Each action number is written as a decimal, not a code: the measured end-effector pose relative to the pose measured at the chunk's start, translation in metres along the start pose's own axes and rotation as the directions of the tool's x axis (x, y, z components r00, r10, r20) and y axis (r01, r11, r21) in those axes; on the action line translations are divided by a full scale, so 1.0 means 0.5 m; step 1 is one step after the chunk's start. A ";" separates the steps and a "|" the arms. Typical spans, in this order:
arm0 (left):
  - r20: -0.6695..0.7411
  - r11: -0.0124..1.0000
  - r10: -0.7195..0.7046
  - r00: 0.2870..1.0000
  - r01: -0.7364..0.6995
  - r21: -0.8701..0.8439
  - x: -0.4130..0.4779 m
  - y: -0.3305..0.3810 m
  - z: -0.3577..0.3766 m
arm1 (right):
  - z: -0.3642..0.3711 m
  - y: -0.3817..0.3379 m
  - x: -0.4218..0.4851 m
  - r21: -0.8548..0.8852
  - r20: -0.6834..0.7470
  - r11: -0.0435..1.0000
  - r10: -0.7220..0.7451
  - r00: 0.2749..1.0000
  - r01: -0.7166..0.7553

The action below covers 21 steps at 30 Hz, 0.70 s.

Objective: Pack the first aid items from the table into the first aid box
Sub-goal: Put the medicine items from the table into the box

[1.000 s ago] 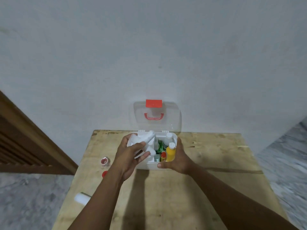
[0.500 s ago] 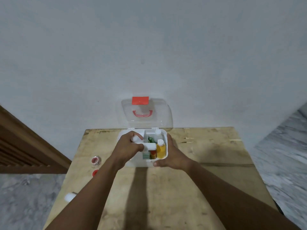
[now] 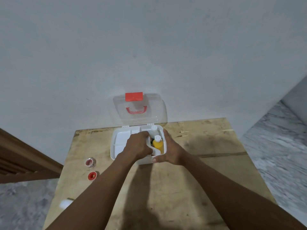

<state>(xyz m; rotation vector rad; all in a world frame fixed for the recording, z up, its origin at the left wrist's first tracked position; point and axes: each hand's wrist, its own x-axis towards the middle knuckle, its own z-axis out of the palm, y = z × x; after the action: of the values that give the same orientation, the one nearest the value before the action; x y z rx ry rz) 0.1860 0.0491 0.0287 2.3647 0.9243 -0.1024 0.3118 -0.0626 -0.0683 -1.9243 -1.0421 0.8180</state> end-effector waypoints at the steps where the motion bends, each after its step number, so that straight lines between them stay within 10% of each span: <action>1: 0.018 1.000 0.007 1.000 -0.008 0.027 0.003 0.001 0.000 | 0.001 0.001 0.002 -0.010 0.004 1.000 0.003 1.000 -0.003; 21: 0.036 0.994 -0.092 0.995 0.094 -0.057 0.008 -0.008 0.029 | -0.003 0.010 0.014 -0.060 0.052 0.995 0.082 0.995 -0.079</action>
<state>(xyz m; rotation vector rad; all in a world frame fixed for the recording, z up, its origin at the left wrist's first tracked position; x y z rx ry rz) 0.1886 0.0458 0.0137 2.2595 1.0072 -0.1492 0.3178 -0.0588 -0.0731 -2.0142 -1.0363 0.8992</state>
